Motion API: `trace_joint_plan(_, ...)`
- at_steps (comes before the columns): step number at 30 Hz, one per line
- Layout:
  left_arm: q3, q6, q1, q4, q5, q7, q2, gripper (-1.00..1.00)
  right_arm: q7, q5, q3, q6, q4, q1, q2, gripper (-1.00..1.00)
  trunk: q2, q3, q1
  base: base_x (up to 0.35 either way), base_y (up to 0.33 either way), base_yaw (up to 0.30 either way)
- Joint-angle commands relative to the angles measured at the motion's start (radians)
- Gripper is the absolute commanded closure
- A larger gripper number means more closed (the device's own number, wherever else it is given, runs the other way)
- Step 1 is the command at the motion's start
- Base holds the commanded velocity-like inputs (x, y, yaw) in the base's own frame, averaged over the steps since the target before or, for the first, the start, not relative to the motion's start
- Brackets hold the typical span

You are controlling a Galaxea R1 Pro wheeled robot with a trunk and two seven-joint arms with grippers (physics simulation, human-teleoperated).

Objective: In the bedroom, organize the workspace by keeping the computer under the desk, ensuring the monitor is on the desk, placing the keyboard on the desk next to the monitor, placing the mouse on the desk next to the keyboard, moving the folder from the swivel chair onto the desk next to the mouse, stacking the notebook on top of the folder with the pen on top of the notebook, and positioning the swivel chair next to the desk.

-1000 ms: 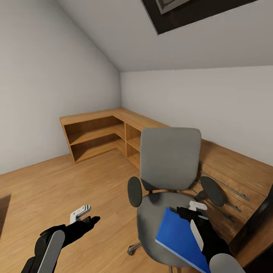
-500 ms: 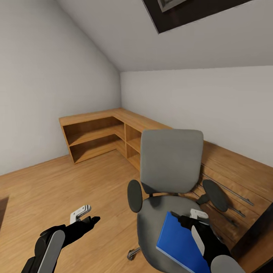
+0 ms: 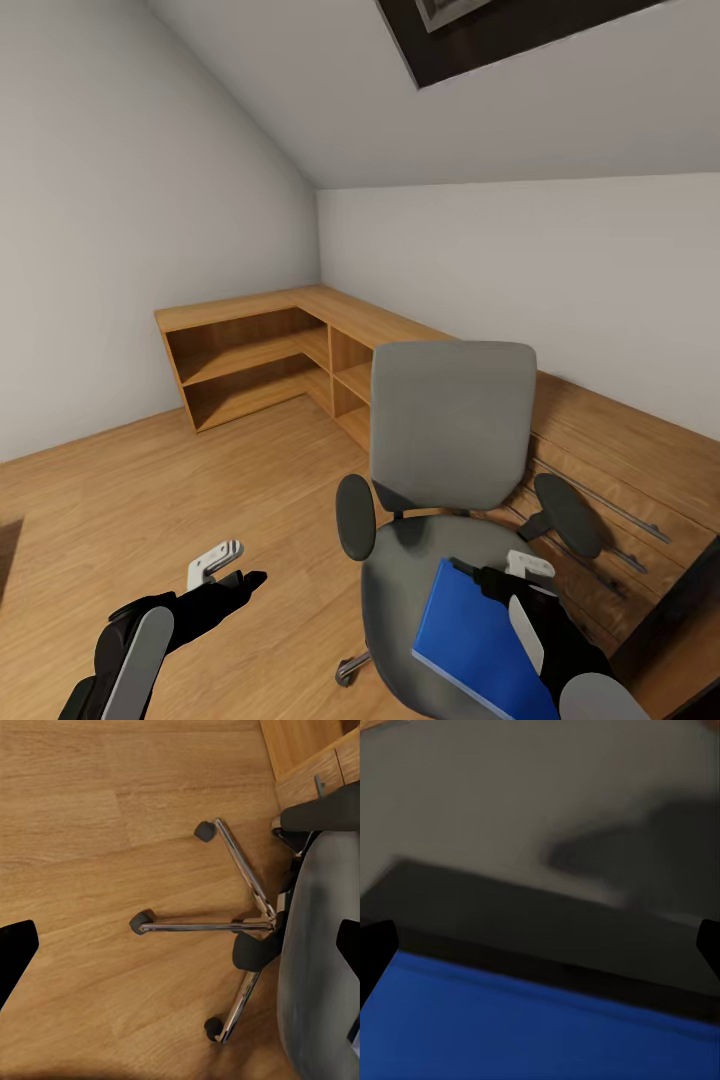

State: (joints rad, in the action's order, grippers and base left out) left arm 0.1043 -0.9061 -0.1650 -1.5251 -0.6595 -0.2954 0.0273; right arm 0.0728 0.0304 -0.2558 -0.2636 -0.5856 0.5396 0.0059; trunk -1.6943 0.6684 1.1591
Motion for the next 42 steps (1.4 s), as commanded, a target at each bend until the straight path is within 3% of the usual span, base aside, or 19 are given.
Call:
trace_joint_plan(1, 0.002, -0.004, -0.001, -0.001, -0.010, -0.008, 0.001, -1.00, 0.003, 0.003, -0.002, -0.004, -0.002, 0.000, 0.001, -1.00, -0.001, 0.001, 0.000, 0.186, 0.000, 0.000)
trace_joint_plan(5, 0.002, -0.004, -0.001, 0.000, -0.011, -0.008, 0.000, -1.00, 0.004, 0.003, -0.020, -0.003, -0.002, 0.000, 0.000, -1.00, -0.001, 0.001, 0.000, 0.234, 0.000, 0.000)
trace_joint_plan(9, 0.001, -0.005, -0.001, -0.001, -0.012, -0.007, 0.000, -1.00, 0.004, 0.003, -0.091, -0.002, -0.002, 0.000, 0.001, -1.00, -0.001, 0.001, 0.000, 0.066, 0.000, 0.000)
trace_joint_plan(13, -0.005, -0.006, -0.001, -0.001, -0.011, -0.006, 0.000, -1.00, 0.005, 0.003, -0.115, -0.003, -0.002, 0.000, 0.002, -1.00, -0.001, 0.001, 0.000, 0.017, 0.000, 0.000)
trace_joint_plan(16, -0.008, -0.006, -0.001, -0.003, -0.010, -0.007, 0.000, -1.00, 0.014, 0.003, -0.122, -0.003, -0.002, 0.000, 0.002, -1.00, -0.001, 0.001, 0.000, 0.005, 0.000, 0.000)
trace_joint_plan(19, -0.010, -0.005, -0.001, -0.005, -0.010, -0.010, 0.002, -1.00, 0.050, 0.005, -0.124, -0.004, -0.002, 0.000, 0.002, -1.00, -0.022, 0.010, 0.011, 0.000, 0.000, 0.000)
trace_joint_plan(26, -0.011, -0.005, -0.001, -0.006, -0.009, -0.011, 0.002, -1.00, 0.058, 0.005, -0.125, -0.005, -0.002, 0.000, 0.002, -1.00, -0.071, 0.032, 0.038, 0.000, 0.000, 0.000)
trace_joint_plan(42, -0.015, -0.004, -0.001, 0.000, -0.012, -0.011, 0.000, -1.00, 0.060, 0.005, -0.124, -0.005, -0.002, 0.000, 0.003, -1.00, -0.071, 0.032, 0.038, -0.019, 0.000, 0.000)
